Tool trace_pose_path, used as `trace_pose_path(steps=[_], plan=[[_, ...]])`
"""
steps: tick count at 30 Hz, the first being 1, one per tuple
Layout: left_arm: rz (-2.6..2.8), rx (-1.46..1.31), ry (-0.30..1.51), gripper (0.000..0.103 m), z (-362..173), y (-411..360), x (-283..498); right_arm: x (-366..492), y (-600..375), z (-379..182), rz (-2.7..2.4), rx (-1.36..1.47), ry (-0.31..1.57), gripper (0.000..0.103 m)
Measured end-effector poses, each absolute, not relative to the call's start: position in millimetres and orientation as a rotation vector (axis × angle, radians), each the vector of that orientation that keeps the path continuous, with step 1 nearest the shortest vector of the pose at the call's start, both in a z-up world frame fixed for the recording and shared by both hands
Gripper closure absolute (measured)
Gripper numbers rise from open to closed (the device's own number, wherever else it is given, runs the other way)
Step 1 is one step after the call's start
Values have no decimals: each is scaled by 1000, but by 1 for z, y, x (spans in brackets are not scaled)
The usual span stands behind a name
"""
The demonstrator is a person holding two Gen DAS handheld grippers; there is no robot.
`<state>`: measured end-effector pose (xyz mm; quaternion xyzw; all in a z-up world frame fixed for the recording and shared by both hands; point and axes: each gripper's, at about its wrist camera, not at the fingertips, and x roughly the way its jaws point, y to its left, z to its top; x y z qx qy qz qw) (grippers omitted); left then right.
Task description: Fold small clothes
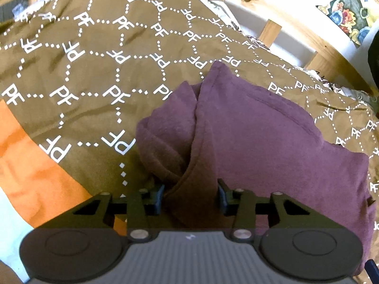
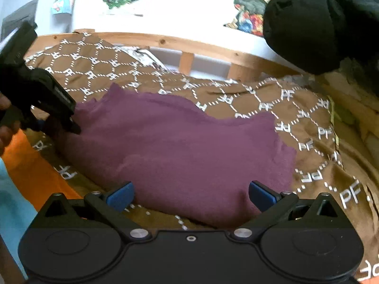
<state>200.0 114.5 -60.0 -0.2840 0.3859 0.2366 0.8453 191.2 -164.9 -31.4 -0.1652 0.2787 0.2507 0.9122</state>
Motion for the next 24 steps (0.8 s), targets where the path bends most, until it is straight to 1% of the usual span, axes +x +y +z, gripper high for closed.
trace_pose_path(steps=[3, 5, 11, 16, 24], plan=[[507, -592, 789, 66, -60, 109, 197, 196, -169, -31, 505, -308, 604, 1], [510, -592, 776, 67, -57, 109, 197, 196, -170, -29, 510, -301, 594, 1], [495, -466, 750, 70, -33, 93, 206, 199, -176, -24, 485, -300, 575, 0], [414, -293, 691, 71, -5, 65, 222, 202, -184, -16, 468, -312, 524, 1], [203, -105, 683, 73, 33, 16, 271, 215, -203, -11, 356, -490, 422, 1]])
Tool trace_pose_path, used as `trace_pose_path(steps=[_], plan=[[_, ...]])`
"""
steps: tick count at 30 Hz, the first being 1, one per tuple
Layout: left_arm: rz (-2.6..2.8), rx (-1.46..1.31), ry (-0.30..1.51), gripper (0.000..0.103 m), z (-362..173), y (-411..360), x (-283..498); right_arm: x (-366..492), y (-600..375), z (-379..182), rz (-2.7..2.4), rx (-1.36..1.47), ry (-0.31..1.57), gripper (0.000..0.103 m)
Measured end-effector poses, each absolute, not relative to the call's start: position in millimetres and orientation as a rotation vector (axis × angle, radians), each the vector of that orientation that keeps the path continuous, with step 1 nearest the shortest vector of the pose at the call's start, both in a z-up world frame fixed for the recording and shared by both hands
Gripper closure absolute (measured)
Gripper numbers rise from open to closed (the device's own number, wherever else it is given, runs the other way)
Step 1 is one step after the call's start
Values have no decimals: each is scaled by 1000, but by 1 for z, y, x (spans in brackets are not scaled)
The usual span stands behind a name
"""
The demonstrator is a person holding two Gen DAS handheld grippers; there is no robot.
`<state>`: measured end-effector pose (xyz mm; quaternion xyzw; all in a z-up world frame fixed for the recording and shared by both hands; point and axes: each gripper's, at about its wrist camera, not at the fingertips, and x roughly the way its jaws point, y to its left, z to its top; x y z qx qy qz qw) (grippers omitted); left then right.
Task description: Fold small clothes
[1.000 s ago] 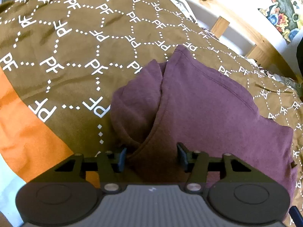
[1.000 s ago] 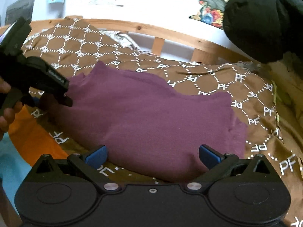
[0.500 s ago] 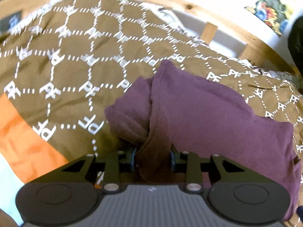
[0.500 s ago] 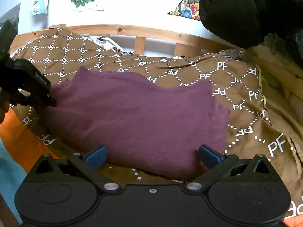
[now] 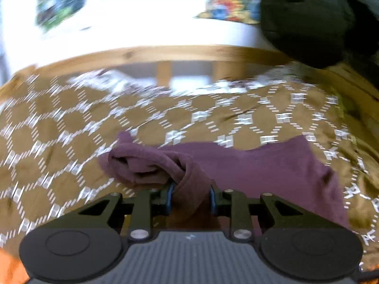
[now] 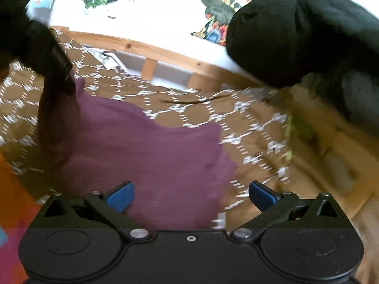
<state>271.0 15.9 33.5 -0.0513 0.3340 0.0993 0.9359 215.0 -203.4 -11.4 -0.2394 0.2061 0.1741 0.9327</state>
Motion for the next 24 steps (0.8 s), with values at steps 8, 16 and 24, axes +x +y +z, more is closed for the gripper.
trace_pose_path(steps=[8, 16, 24], plan=[[-131, 88, 664, 74, 37, -67, 285, 240, -246, 1, 197, -578, 364, 1], [-258, 152, 705, 73, 4, -112, 273, 264, -279, -5, 148, -467, 448, 1], [-318, 121, 747, 59, -7, -113, 265, 268, -289, 0, 132, -353, 434, 1]])
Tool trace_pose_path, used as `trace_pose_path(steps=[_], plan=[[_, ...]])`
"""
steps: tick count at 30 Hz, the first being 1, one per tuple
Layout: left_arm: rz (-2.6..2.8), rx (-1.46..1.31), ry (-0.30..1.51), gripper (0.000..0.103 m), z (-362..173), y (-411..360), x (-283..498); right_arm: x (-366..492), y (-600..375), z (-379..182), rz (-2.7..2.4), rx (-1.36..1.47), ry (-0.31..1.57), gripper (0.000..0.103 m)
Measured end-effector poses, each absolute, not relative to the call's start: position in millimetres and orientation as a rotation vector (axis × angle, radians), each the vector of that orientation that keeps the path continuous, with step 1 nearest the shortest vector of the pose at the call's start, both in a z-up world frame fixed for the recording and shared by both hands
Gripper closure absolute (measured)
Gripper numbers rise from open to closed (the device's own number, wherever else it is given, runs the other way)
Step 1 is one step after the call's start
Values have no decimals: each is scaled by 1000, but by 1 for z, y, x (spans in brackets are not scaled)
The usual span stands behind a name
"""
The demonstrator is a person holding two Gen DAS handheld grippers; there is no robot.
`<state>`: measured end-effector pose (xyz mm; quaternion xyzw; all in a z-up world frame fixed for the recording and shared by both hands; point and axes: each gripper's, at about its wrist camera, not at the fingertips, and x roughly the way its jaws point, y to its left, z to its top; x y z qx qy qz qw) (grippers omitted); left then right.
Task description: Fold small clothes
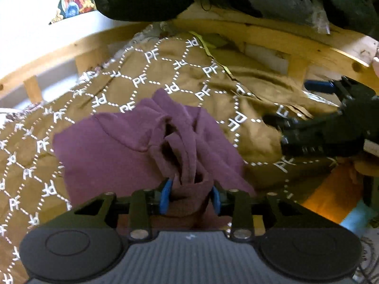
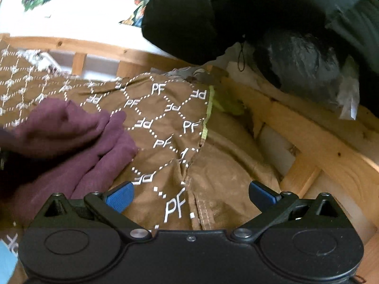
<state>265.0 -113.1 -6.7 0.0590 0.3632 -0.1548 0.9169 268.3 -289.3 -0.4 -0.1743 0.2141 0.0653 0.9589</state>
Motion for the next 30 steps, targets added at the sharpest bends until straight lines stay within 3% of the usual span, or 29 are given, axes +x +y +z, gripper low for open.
trace_pose_path(steps=[5, 10, 17, 19, 21, 22, 25, 27, 30], plan=[[-364, 86, 713, 37, 2, -103, 254, 268, -287, 17, 159, -274, 352, 1], [-342, 62, 657, 22, 5, -94, 235, 273, -277, 32, 292, -124, 416, 1], [-268, 152, 606, 21, -8, -85, 218, 311, -238, 41, 597, -15, 582, 1], [-248, 168, 604, 27, -10, -82, 218, 331, -221, 40, 647, -22, 673, 1], [-238, 175, 606, 43, -11, -80, 219, 352, -208, 36, 641, -1, 740, 2], [-244, 174, 604, 45, -11, -80, 220, 360, -203, 32, 620, 21, 775, 4], [-262, 167, 591, 59, -11, -79, 220, 376, -192, 17, 550, 54, 845, 26], [-264, 181, 589, 72, -11, -81, 221, 384, -190, 7, 508, 89, 876, 51], [-262, 181, 586, 85, -12, -81, 221, 385, -196, -6, 474, 170, 909, 66]])
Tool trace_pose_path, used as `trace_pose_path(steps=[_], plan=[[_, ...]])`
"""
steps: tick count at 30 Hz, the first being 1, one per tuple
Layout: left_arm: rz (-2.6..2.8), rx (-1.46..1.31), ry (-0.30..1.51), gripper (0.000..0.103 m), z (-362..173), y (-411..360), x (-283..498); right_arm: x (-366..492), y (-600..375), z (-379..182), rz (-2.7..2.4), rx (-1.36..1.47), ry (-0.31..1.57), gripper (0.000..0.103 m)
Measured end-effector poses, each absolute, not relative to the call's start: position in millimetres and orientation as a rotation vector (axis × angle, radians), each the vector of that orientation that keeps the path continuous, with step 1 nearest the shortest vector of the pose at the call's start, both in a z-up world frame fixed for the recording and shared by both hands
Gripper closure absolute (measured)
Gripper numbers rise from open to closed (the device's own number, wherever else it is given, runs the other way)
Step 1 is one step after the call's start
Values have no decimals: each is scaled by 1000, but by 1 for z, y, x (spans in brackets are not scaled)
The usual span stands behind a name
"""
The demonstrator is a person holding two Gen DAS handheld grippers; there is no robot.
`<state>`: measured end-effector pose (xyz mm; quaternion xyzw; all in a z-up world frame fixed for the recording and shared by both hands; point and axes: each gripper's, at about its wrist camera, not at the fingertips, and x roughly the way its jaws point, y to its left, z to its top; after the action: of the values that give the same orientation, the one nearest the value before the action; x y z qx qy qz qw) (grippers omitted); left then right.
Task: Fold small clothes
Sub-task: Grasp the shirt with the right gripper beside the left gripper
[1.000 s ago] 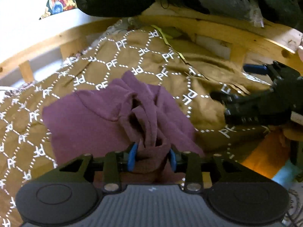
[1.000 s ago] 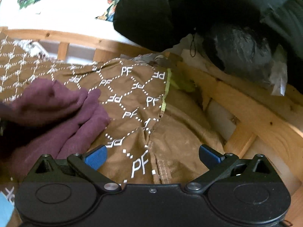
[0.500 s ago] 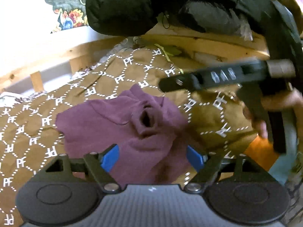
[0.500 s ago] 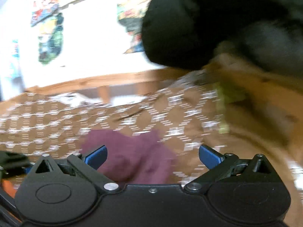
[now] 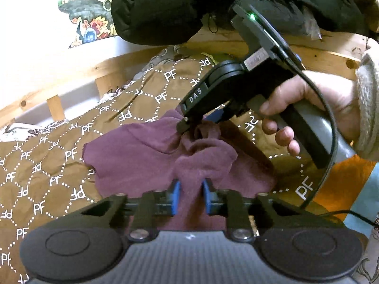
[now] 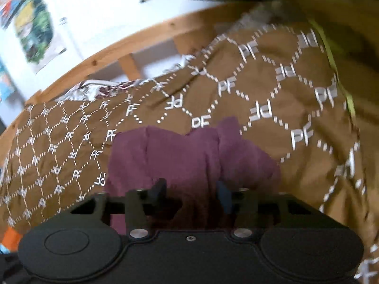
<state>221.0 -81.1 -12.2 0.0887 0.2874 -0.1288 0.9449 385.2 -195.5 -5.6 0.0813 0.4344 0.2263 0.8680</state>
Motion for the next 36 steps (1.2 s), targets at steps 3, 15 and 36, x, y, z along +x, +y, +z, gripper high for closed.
trace_pose_path(steps=[3, 15, 36], plan=[[-266, 164, 584, 88, -12, -79, 220, 384, -203, -12, 462, 234, 915, 75], [-325, 182, 542, 89, -2, -103, 218, 347, -205, 28, 442, 25, 643, 92], [-368, 262, 594, 79, -27, -139, 217, 314, -256, 5, 341, 9, 652, 88]])
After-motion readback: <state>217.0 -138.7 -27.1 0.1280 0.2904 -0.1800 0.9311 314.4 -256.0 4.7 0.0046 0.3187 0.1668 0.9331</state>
